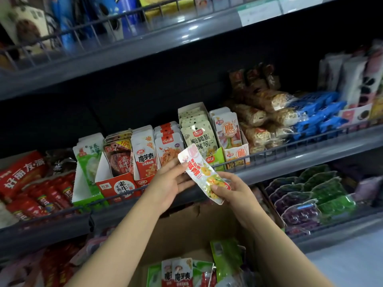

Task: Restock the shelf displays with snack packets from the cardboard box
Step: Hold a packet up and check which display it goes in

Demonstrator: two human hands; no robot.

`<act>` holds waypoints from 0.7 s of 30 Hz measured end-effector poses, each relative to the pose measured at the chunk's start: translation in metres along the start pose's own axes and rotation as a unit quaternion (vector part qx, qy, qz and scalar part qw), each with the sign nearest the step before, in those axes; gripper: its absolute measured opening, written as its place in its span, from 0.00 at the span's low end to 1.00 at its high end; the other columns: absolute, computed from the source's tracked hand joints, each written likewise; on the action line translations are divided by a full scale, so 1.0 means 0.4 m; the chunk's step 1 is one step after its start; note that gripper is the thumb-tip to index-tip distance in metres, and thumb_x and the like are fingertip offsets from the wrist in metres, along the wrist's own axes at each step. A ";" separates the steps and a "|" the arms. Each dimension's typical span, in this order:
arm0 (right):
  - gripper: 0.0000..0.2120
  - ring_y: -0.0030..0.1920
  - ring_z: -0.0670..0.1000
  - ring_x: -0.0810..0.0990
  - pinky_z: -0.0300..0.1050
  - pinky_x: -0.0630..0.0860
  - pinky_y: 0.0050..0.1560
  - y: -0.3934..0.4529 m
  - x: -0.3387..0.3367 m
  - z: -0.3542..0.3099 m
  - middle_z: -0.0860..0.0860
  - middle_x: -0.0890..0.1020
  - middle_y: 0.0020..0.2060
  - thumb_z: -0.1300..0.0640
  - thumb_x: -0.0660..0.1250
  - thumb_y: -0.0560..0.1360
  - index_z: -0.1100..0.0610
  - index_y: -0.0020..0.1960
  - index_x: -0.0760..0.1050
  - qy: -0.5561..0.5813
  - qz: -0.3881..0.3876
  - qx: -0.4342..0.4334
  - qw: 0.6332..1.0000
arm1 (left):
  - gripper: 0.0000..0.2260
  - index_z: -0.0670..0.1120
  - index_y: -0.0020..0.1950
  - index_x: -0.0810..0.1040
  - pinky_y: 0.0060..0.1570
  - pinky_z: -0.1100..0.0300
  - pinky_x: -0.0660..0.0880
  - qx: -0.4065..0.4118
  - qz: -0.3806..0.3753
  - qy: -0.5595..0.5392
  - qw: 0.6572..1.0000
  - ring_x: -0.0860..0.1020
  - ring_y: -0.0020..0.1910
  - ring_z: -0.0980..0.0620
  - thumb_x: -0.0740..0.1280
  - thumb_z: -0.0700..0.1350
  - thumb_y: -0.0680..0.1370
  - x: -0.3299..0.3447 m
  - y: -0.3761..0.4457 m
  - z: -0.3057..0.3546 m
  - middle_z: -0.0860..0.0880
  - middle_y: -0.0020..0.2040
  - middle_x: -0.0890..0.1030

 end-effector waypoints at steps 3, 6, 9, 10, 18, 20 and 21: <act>0.16 0.47 0.50 0.83 0.45 0.81 0.45 0.008 -0.013 -0.015 0.50 0.82 0.50 0.61 0.71 0.72 0.49 0.57 0.75 -0.073 0.076 -0.067 0.992 | 0.06 0.46 0.54 0.78 0.37 0.61 0.80 0.005 0.027 0.072 0.997 0.83 0.43 0.52 0.64 0.41 0.79 0.015 0.028 0.030 0.48 0.45 0.85; 0.15 0.51 0.48 0.82 0.52 0.80 0.52 0.022 -0.028 -0.027 0.47 0.81 0.53 0.60 0.70 0.74 0.43 0.54 0.75 -0.104 0.098 -0.135 0.980 | 0.09 0.42 0.57 0.77 0.30 0.64 0.78 -0.001 0.046 0.105 0.993 0.83 0.40 0.51 0.66 0.42 0.78 0.039 0.065 0.073 0.45 0.47 0.84; 0.17 0.53 0.45 0.81 0.47 0.79 0.55 0.026 -0.032 -0.040 0.45 0.81 0.54 0.60 0.67 0.76 0.38 0.53 0.74 -0.105 0.097 -0.167 0.975 | 0.08 0.41 0.56 0.76 0.32 0.62 0.80 0.002 0.038 0.089 0.995 0.83 0.40 0.49 0.66 0.41 0.78 0.077 0.100 0.112 0.43 0.48 0.83; 0.18 0.53 0.45 0.81 0.46 0.79 0.55 0.028 -0.034 -0.042 0.46 0.82 0.53 0.60 0.67 0.76 0.36 0.54 0.73 -0.111 0.102 -0.174 0.973 | 0.08 0.41 0.56 0.76 0.33 0.61 0.81 0.006 0.040 0.089 0.995 0.83 0.42 0.49 0.66 0.41 0.78 0.090 0.110 0.122 0.43 0.48 0.83; 0.25 0.50 0.44 0.76 0.33 0.73 0.50 0.068 -0.081 -0.055 0.46 0.78 0.55 0.58 0.65 0.77 0.43 0.70 0.65 -0.217 0.137 -0.204 0.945 | 0.10 0.42 0.59 0.75 0.39 0.61 0.81 0.070 0.044 0.120 0.989 0.82 0.47 0.49 0.64 0.43 0.79 0.186 0.199 0.190 0.44 0.50 0.82; 0.26 0.57 0.48 0.71 0.44 0.69 0.60 0.087 -0.099 -0.056 0.44 0.74 0.63 0.57 0.65 0.77 0.43 0.72 0.62 -0.307 0.133 -0.237 0.912 | 0.12 0.42 0.62 0.75 0.40 0.61 0.81 0.075 0.052 0.124 0.988 0.82 0.48 0.49 0.65 0.44 0.79 0.206 0.220 0.197 0.44 0.52 0.82; 0.27 0.62 0.48 0.66 0.46 0.65 0.64 0.092 -0.104 -0.057 0.42 0.71 0.67 0.56 0.64 0.77 0.44 0.73 0.61 -0.364 0.137 -0.244 0.889 | 0.12 0.42 0.61 0.75 0.41 0.60 0.81 0.081 0.056 0.128 0.987 0.82 0.48 0.49 0.65 0.44 0.79 0.215 0.230 0.200 0.44 0.53 0.82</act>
Point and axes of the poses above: each hand's wrist, its own y-axis towards the middle knuckle, its own x-axis out of the palm, z = x × y, the point moved 1 cm from there along y, towards the middle knuckle
